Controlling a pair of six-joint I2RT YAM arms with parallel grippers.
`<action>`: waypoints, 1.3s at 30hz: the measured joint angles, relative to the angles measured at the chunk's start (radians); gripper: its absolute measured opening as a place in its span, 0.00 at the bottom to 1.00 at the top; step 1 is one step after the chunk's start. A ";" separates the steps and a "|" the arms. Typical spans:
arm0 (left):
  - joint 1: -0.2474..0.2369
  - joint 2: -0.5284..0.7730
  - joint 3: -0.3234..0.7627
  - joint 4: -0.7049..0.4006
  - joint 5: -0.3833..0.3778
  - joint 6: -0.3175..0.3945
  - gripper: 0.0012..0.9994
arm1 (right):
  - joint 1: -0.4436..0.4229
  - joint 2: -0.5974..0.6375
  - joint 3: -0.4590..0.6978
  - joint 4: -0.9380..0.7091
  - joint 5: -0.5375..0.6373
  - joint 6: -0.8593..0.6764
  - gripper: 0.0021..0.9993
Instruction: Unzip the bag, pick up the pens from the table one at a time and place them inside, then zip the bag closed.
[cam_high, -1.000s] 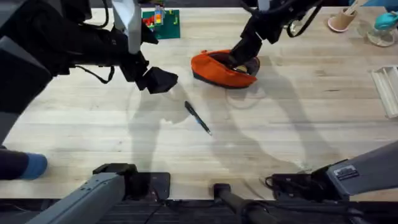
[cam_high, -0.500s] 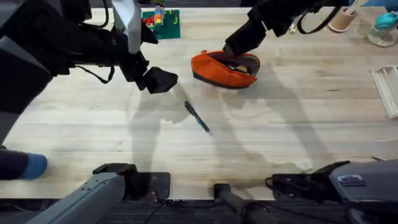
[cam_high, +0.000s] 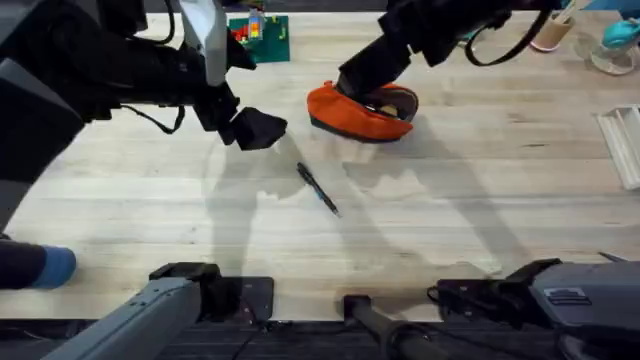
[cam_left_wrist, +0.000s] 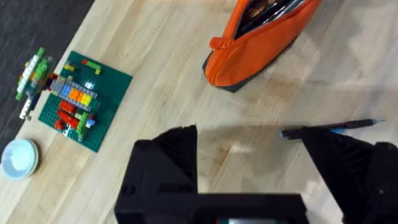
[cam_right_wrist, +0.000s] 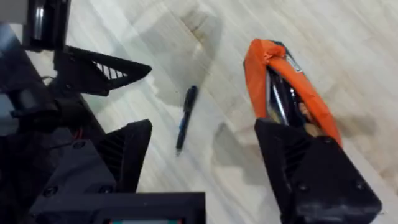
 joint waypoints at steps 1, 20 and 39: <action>0.002 0.000 0.000 0.000 0.008 0.006 0.99 | 0.005 0.000 0.000 0.000 0.000 0.016 1.00; 0.293 -0.057 0.000 -0.192 0.272 0.316 0.99 | 0.090 0.000 0.000 0.000 0.032 0.286 1.00; 0.437 0.075 0.000 -0.287 0.290 0.578 0.99 | 0.306 0.000 -0.161 0.060 0.310 0.365 1.00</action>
